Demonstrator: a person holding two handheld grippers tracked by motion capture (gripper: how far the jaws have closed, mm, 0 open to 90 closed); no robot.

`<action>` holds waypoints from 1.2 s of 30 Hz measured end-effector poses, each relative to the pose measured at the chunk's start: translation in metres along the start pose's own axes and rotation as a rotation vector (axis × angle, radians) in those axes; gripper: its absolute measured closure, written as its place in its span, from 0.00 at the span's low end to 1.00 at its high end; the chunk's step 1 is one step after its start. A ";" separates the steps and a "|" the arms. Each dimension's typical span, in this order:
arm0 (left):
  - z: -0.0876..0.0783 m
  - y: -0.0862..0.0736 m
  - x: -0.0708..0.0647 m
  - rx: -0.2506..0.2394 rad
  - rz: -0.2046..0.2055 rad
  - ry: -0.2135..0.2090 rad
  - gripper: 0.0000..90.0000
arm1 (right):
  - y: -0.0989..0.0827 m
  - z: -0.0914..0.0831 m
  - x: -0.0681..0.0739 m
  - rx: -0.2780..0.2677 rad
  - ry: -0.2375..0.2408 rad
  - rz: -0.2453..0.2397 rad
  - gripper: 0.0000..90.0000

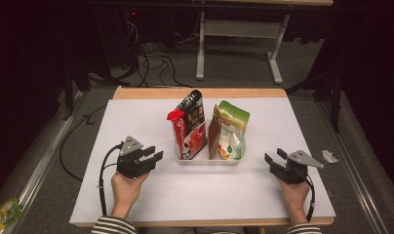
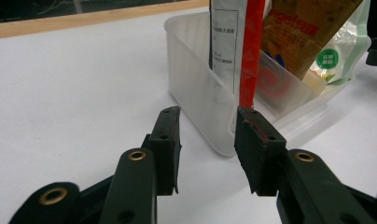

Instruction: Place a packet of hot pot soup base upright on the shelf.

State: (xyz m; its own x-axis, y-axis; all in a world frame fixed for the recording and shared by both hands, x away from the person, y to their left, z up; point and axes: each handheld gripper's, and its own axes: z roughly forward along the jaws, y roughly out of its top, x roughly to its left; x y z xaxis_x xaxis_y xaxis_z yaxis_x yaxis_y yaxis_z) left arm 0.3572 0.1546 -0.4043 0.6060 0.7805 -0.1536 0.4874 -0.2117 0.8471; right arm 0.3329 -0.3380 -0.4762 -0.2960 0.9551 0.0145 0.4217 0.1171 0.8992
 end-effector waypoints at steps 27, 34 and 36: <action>-0.031 -0.014 0.018 -0.084 -0.061 0.069 0.62 | 0.000 0.000 0.001 0.005 -0.002 -0.005 0.48; -0.033 -0.021 0.023 -0.087 -0.084 0.081 0.59 | 0.000 0.001 0.001 0.009 -0.003 -0.009 0.48; -0.033 -0.023 0.025 -0.084 -0.088 0.082 0.57 | 0.000 0.001 0.001 0.009 -0.003 -0.009 0.48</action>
State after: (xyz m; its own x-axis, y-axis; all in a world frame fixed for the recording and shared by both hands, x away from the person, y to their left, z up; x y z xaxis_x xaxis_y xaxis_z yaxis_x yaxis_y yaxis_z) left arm 0.3399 0.1982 -0.4108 0.5080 0.8402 -0.1895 0.4798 -0.0933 0.8724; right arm 0.3333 -0.3368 -0.4762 -0.2970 0.9549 0.0054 0.4271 0.1278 0.8951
